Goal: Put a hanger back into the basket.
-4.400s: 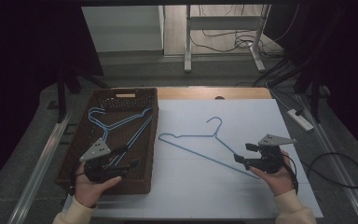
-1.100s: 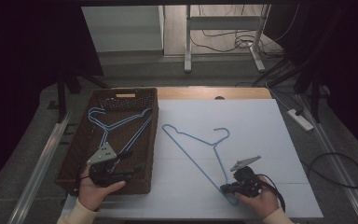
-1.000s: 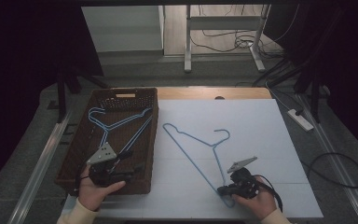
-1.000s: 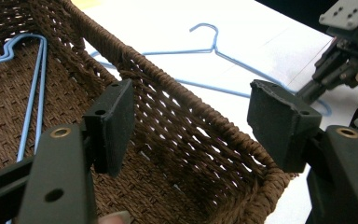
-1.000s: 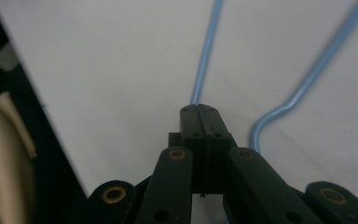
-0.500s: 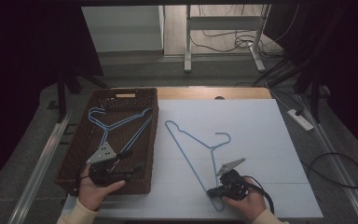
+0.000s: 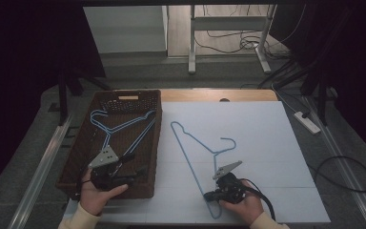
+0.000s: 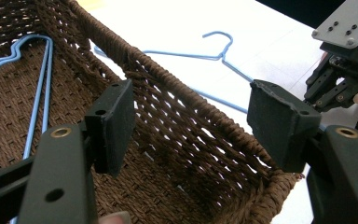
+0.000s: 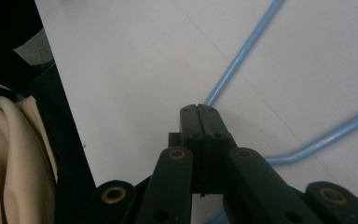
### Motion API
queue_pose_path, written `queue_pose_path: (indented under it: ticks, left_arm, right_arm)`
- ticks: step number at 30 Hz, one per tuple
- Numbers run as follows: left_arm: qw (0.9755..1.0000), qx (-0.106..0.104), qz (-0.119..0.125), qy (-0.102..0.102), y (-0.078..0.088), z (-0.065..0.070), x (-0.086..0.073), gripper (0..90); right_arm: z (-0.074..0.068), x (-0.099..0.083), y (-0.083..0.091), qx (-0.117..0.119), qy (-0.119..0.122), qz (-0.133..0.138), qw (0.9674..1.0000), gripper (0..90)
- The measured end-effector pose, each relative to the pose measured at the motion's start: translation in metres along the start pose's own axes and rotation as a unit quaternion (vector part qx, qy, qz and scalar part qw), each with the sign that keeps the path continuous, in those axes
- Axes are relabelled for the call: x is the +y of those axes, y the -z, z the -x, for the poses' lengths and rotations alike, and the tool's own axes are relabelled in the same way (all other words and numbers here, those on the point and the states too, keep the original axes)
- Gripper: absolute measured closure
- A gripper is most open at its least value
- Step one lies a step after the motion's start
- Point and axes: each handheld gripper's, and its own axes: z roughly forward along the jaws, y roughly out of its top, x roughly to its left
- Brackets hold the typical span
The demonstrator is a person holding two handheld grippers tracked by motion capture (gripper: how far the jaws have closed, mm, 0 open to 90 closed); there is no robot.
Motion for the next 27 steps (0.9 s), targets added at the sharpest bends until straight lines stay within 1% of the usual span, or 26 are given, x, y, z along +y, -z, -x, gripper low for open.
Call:
queue_pose_path:
  ticks: [3,4,5,6,7,9,10,13,15,16,17,18,19,20,21,23,24,27]
  left_arm:
    - [1.0,0.0,0.0,0.001,0.0,0.0,0.0,33.0]
    - [1.0,0.0,0.001,0.001,0.0,0.0,0.0,32.9]
    - [1.0,0.0,0.001,0.001,0.0,0.0,0.0,32.9]
    - [1.0,-0.001,0.0,0.0,0.001,0.0,0.0,32.9]
    - [1.0,-0.001,0.0,0.0,0.001,0.0,0.0,32.9]
    - [1.0,-0.002,0.0,0.001,0.0,-0.001,0.0,32.8]
    - [1.0,-0.002,-0.001,0.001,0.0,-0.001,0.0,32.9]
    - [1.0,-0.002,-0.001,0.001,0.0,-0.001,0.0,32.8]
    - [1.0,-0.002,0.0,0.001,0.001,-0.001,0.0,32.8]
    - [1.0,-0.002,0.0,0.001,0.001,-0.001,0.0,32.9]
    - [1.0,-0.002,0.0,0.001,0.001,-0.001,0.0,32.9]
    - [1.0,-0.003,0.0,0.001,0.001,-0.001,0.0,32.9]
    - [1.0,-0.002,0.0,0.001,0.001,-0.001,0.0,32.8]
    - [1.0,-0.002,0.0,0.001,0.001,-0.002,0.0,32.8]
    - [1.0,-0.002,0.0,0.0,0.001,-0.002,0.0,32.8]
    - [1.0,-0.002,0.0,0.0,0.001,-0.002,0.0,32.8]
    - [1.0,-0.004,0.001,0.0,0.002,-0.002,0.0,32.8]
    - [1.0,-0.005,0.001,0.0,0.002,-0.002,0.0,32.9]
  right_arm:
    - [0.0,0.002,-0.001,-0.003,0.004,0.003,1.0,90.0]
    - [0.004,0.003,0.002,-0.018,0.008,0.007,0.9998,90.0]
    - [0.004,0.003,0.002,-0.018,0.008,0.007,0.9998,90.0]
    - [0.007,0.005,0.005,-0.022,0.003,0.013,0.9997,90.0]
    - [0.013,0.007,0.009,-0.033,-0.004,0.021,0.9992,90.0]
    - [0.024,0.015,0.013,-0.05,-0.008,0.031,0.9982,90.0]
    - [0.028,0.019,0.014,-0.058,-0.008,0.032,0.9978,90.0]
    - [0.046,0.038,0.013,-0.088,-0.006,0.041,0.9952,90.0]
    - [0.062,0.054,0.01,-0.099,-0.012,0.048,0.9938,90.0]
    - [0.072,0.068,0.006,-0.106,-0.012,0.052,0.993,90.0]
    - [0.076,0.076,0.003,-0.109,-0.013,0.053,0.9926,90.0]
    - [0.08,0.083,0.0,-0.11,-0.011,0.055,0.9924,90.0]
    - [0.082,0.091,-0.004,-0.116,-0.008,0.052,0.9919,90.0]
    - [0.082,0.091,-0.004,-0.116,-0.008,0.052,0.9919,90.0]
    - [0.085,0.098,-0.007,-0.124,-0.003,0.049,0.9911,90.0]
    - [0.091,0.109,-0.015,-0.131,-0.005,0.048,0.9903,90.0]
    - [0.095,0.118,-0.022,-0.141,-0.001,0.043,0.9892,90.0]
    - [0.1,0.124,-0.029,-0.143,-0.001,0.038,0.989,90.0]
